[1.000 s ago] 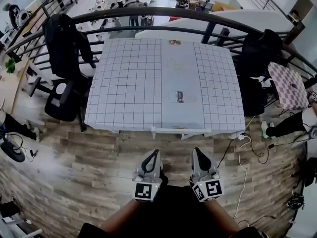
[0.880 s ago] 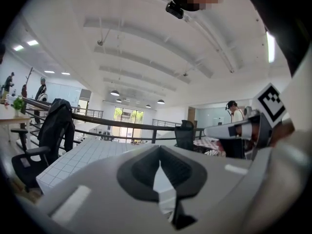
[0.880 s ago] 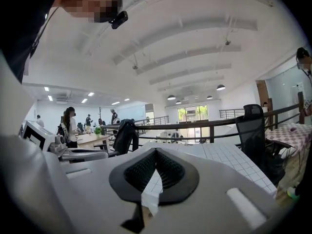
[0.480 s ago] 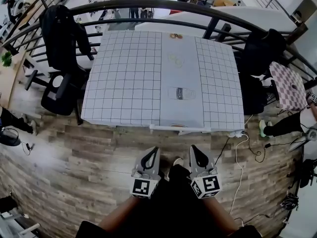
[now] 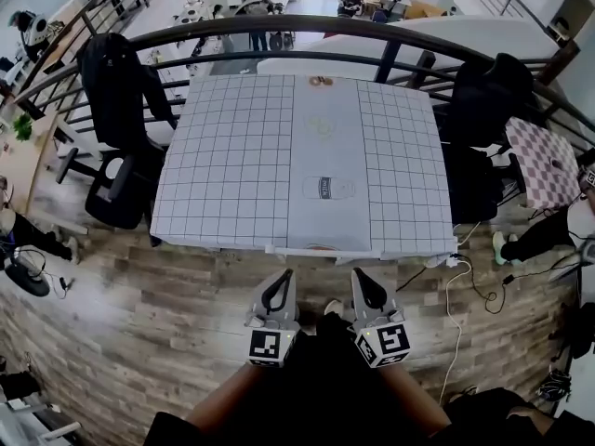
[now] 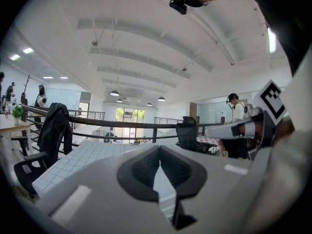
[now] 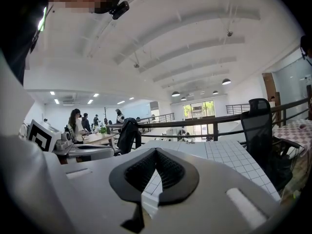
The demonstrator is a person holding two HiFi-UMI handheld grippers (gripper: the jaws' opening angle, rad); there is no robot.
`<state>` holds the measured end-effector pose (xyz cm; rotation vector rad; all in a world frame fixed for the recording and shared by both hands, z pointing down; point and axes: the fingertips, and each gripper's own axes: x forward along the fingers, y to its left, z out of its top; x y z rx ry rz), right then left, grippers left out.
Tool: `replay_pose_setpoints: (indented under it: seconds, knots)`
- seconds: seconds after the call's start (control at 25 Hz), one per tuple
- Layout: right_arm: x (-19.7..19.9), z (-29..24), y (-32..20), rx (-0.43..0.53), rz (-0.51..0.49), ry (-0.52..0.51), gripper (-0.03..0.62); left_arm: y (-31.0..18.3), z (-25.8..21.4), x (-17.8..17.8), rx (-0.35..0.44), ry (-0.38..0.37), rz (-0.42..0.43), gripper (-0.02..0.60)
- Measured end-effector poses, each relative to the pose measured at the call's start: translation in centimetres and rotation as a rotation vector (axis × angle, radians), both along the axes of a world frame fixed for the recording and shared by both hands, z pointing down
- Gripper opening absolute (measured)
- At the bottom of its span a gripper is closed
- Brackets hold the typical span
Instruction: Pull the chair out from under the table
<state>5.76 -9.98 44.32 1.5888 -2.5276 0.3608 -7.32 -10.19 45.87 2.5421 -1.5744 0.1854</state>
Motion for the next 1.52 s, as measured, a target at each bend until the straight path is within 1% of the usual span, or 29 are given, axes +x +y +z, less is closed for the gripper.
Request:
replay_pose_setpoints:
  seconds: [0.12, 0.2, 0.32, 0.4, 0.52, 0.64, 0.8, 0.88, 0.92, 0.96, 1.0, 1.04, 1.08, 1.12, 1.28, 1.36, 1.44, 1.52]
  knots:
    - [1.6, 0.1, -1.4, -0.004, -0.016, -0.009, -0.005, -1.2, -0.2, 1.9, 0.012, -0.036, -0.007, 0.009]
    - [2.5, 0.1, -2.0, -0.013, -0.026, -0.013, -0.005, -1.6, 0.0, 2.9, 0.004, -0.05, -0.016, 0.009]
    - [3.6, -0.2, -1.8, -0.008, -0.048, -0.024, -0.005, -1.7, 0.2, 3.9, -0.027, -0.022, -0.055, 0.009]
    - [4.4, 0.2, -1.7, -0.002, -0.059, -0.019, -0.005, -2.2, 0.2, 4.4, -0.025, -0.008, -0.087, 0.009]
    - [5.5, 1.1, -1.8, -0.017, -0.043, -0.028, -0.005, -2.7, 0.5, 5.3, -0.037, 0.028, -0.102, 0.009]
    - [6.2, 0.9, -2.3, -0.018, -0.023, -0.047, -0.005, -3.2, 0.8, 6.1, -0.055, 0.025, -0.063, 0.009]
    - [6.9, 0.1, -4.1, 0.002, -0.016, -0.064, -0.005, -4.5, -0.6, 7.1, -0.003, -0.001, 0.003, 0.009]
    - [6.5, 0.6, -4.7, -0.017, -0.053, -0.06, -0.005, -5.0, -0.8, 7.4, 0.003, -0.029, 0.049, 0.009]
    - [6.1, 1.0, -4.9, -0.038, -0.086, -0.058, -0.005, -5.1, -0.2, 7.6, -0.026, -0.05, 0.084, 0.009]
    - [5.7, 1.6, -4.9, -0.064, -0.122, -0.054, -0.005, -5.1, 1.1, 7.9, -0.082, -0.072, 0.125, 0.009]
    - [5.4, 2.3, -4.9, -0.092, -0.151, -0.047, -0.005, -4.9, 2.8, 8.2, -0.156, -0.088, 0.161, 0.009]
    - [5.2, 3.0, -4.8, -0.118, -0.169, -0.037, -0.005, -4.6, 4.4, 8.3, -0.224, -0.098, 0.186, 0.009]
    - [5.2, 3.7, -4.7, -0.139, -0.18, -0.026, -0.005, -4.2, 5.7, 8.3, -0.271, -0.104, 0.199, 0.009]
    - [5.1, 4.3, -4.5, -0.156, -0.187, -0.016, -0.005, -3.7, 6.6, 8.1, -0.294, -0.11, 0.206, 0.009]
    - [5.1, 6.0, -4.6, -0.186, -0.195, 0.025, -0.005, -3.4, 8.4, 7.6, -0.313, -0.151, 0.242, 0.009]
    - [5.4, 6.8, -4.9, -0.18, -0.178, 0.063, -0.005, -3.5, 9.4, 7.7, -0.344, -0.178, 0.3, 0.009]
    - [5.9, 7.7, -5.2, -0.177, -0.165, 0.126, -0.005, -3.4, 10.5, 8.0, -0.376, -0.214, 0.371, 0.009]
    - [6.2, 8.6, -5.4, -0.184, -0.174, 0.189, -0.005, -3.7, 11.5, 7.9, -0.397, -0.245, 0.412, 0.009]
